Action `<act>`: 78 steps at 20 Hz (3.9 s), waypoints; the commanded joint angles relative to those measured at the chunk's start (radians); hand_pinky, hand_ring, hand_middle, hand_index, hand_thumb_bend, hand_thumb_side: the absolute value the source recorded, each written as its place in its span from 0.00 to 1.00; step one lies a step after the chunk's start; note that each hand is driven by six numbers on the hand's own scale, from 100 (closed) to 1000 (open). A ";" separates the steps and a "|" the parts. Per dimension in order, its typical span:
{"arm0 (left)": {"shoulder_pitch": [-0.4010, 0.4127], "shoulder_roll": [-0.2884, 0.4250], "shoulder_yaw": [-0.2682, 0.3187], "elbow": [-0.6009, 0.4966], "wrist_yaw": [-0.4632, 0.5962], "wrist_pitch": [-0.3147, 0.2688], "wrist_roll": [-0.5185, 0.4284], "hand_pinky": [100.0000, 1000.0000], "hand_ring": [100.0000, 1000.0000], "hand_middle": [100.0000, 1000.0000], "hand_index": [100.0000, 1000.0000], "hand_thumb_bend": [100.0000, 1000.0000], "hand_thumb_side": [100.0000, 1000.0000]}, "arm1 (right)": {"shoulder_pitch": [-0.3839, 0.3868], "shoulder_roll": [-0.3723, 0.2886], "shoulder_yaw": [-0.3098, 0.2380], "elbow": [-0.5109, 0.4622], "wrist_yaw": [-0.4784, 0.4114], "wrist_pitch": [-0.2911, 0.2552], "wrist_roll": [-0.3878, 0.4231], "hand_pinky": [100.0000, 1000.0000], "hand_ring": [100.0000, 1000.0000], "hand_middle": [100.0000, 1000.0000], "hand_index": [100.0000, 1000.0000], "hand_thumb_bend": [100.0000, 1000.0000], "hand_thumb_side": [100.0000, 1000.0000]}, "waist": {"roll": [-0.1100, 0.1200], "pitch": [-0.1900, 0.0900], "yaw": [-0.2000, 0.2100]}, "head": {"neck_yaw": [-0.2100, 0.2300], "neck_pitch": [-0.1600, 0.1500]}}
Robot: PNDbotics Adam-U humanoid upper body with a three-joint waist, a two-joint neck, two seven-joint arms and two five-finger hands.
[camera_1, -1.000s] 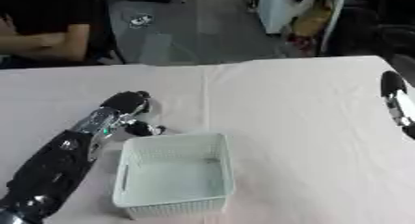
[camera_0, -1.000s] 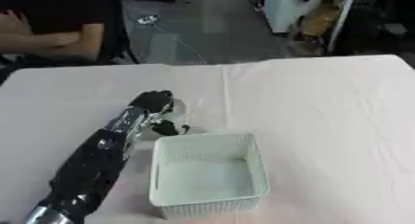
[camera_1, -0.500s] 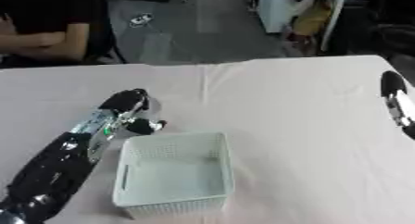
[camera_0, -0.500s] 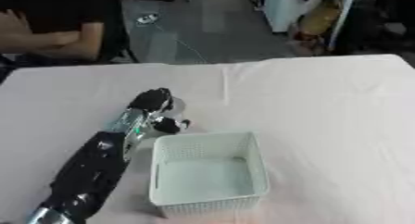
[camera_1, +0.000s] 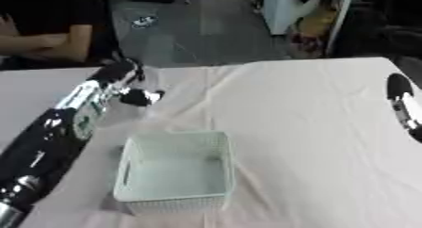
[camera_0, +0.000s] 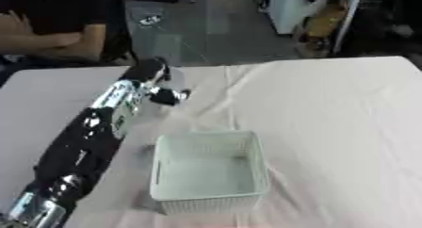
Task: Pick up objects on the table and place them in the box.
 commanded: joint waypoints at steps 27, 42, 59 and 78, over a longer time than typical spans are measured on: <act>0.265 0.172 -0.278 -0.652 0.122 -0.095 -0.336 0.01 0.13 0.31 0.11 0.00 0.00 | -0.014 -0.031 -0.006 -0.015 0.000 0.000 0.000 0.88 0.91 0.89 0.93 0.00 0.60 | 0.011 -0.016 -0.012 | -0.006 -0.013; 0.343 0.147 -0.260 -0.635 0.142 -0.136 -0.301 0.82 0.87 0.86 0.36 0.35 0.26 | -0.013 -0.029 -0.006 -0.015 0.000 0.000 0.001 0.88 0.91 0.89 0.93 0.00 0.60 | 0.008 -0.013 -0.010 | -0.004 -0.017; 0.355 0.161 -0.214 -0.698 0.119 -0.177 -0.241 0.90 0.92 0.91 0.60 1.00 1.00 | -0.011 -0.029 -0.007 -0.015 0.001 0.000 0.000 0.88 0.91 0.89 0.93 0.00 0.60 | 0.007 -0.013 -0.009 | -0.005 -0.017; 0.438 -0.024 0.120 -0.867 0.378 -0.029 0.205 0.55 0.65 0.82 1.00 0.96 0.76 | 0.000 -0.030 -0.017 -0.015 0.007 0.006 -0.009 0.88 0.91 0.89 0.93 0.00 0.60 | -0.005 -0.013 0.017 | -0.032 -0.023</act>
